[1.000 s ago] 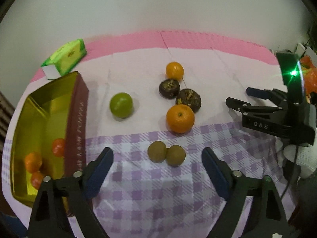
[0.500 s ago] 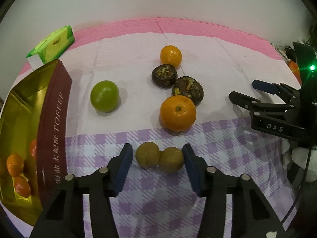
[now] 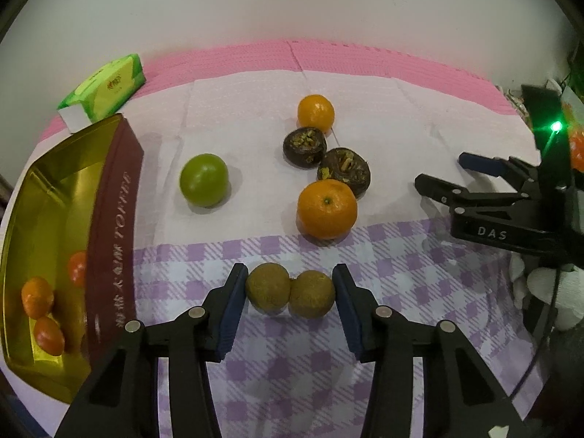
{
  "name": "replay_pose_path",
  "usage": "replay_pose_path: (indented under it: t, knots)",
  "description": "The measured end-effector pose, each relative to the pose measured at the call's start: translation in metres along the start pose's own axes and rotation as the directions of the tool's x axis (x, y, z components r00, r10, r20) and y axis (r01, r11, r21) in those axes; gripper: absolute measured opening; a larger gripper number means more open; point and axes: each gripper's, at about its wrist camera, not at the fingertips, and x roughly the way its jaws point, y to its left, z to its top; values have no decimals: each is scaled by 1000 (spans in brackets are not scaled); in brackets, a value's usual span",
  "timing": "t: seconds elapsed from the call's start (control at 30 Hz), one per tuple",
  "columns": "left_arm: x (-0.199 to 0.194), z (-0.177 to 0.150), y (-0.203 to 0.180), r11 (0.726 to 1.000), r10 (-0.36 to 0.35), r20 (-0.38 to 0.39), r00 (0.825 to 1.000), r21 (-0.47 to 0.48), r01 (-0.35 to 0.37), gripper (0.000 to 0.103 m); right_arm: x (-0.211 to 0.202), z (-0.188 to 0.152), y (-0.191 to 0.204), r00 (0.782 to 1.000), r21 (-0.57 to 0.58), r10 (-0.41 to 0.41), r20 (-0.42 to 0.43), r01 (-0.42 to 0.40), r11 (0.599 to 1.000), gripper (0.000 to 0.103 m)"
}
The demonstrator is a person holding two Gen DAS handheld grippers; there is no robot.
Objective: Organize fruits
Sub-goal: 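Move the left tool to two small brown round fruits and grasp both, then carry the two brown fruits into the tin and open the left tool while the right tool grasps a mandarin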
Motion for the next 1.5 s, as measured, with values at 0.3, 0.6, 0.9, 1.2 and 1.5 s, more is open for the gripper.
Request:
replay_pose_path:
  t: [0.3, 0.6, 0.9, 1.2, 1.5]
  knots:
    - [-39, 2, 20, 999, 19, 59, 998, -49, -16, 44, -2, -1, 1, 1000, -3, 7, -10, -7, 1000, 94]
    - [-64, -5, 70, 987, 94, 77, 993, -138, -83, 44, -8, -9, 18, 999, -14, 20, -46, -20, 1000, 100]
    - [-78, -27, 133, 955, 177, 44, 983, -250, -161, 44, -22, -25, 63, 998, -54, 38, -43, -40, 998, 97]
    - [-85, -40, 160, 935, 216, 18, 976, -291, -201, 44, -26, -15, 115, 995, -120, 98, -35, -102, 988, 58]
    - [-79, -48, 180, 909, 226, -29, 974, -352, -222, 44, -18, -2, 132, 989, -112, 143, -46, -148, 983, 46]
